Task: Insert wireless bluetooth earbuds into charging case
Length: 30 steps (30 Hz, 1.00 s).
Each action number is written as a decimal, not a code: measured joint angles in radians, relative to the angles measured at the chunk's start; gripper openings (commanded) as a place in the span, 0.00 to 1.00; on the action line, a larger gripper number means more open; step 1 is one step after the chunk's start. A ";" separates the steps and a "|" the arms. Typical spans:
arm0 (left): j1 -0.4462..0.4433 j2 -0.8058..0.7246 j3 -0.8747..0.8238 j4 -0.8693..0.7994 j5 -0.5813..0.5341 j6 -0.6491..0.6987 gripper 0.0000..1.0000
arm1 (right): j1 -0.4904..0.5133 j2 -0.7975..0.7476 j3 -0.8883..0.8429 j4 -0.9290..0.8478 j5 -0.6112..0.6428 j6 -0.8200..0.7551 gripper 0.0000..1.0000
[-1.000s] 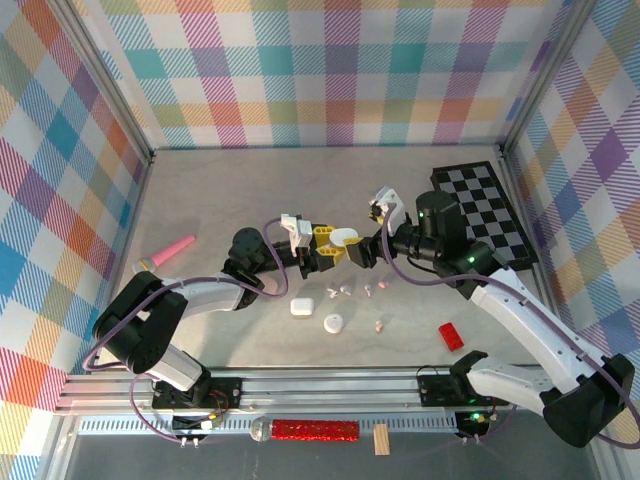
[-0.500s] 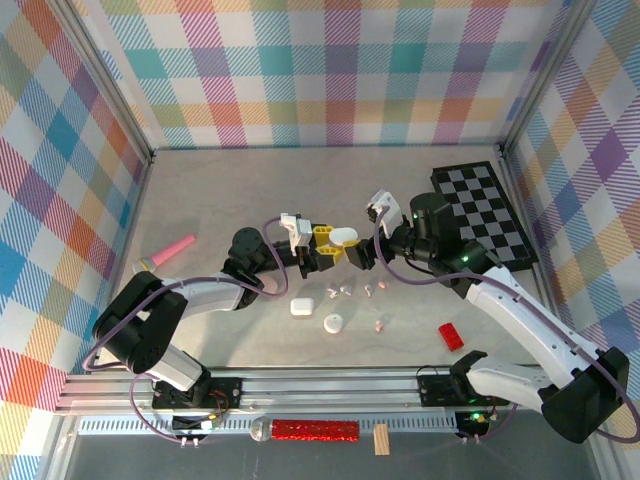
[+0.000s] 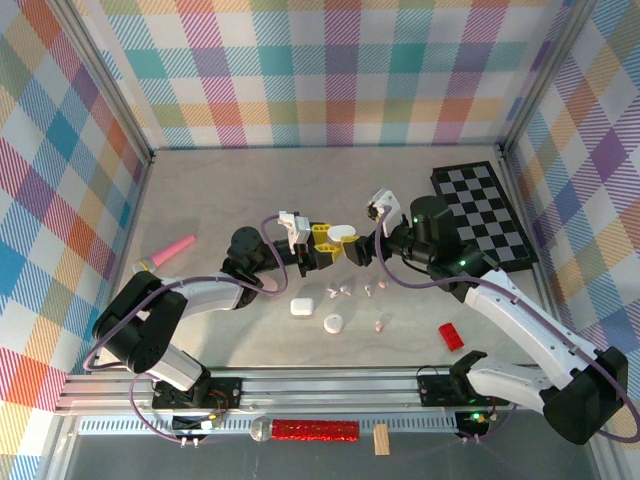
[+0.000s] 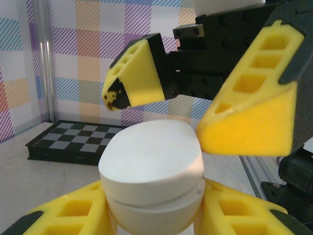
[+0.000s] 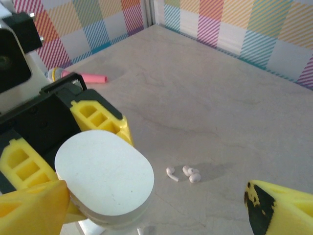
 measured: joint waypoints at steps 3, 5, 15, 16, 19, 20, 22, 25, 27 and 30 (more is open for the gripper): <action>0.000 0.000 0.000 0.000 0.001 0.000 0.37 | 0.000 -0.004 0.000 0.027 0.011 0.006 0.91; 0.000 0.000 0.000 0.000 0.002 0.000 0.37 | 0.000 -0.005 0.000 0.040 0.017 0.008 0.91; -0.001 0.000 -0.004 0.001 0.018 0.000 0.37 | 0.000 0.011 0.018 0.071 0.048 0.037 0.92; -0.001 -0.001 -0.005 0.001 0.021 0.001 0.37 | 0.000 0.014 0.022 0.070 0.051 0.041 0.92; -0.002 -0.006 -0.006 0.001 0.027 0.001 0.37 | 0.000 0.023 0.032 0.066 0.057 0.049 0.91; -0.002 -0.009 -0.006 0.001 0.027 0.002 0.37 | 0.000 0.024 0.035 0.063 0.058 0.052 0.92; -0.002 -0.016 -0.007 0.001 0.027 0.005 0.38 | 0.000 0.024 0.038 0.058 0.061 0.057 0.92; -0.002 -0.026 -0.008 0.001 0.027 0.010 0.38 | 0.000 0.021 0.044 0.050 0.060 0.067 0.92; -0.002 -0.028 -0.011 0.001 0.026 0.014 0.38 | 0.000 0.008 0.043 0.045 0.051 0.076 0.92; -0.002 -0.028 -0.015 0.000 0.027 0.020 0.38 | 0.000 -0.044 0.032 0.049 0.039 0.097 0.93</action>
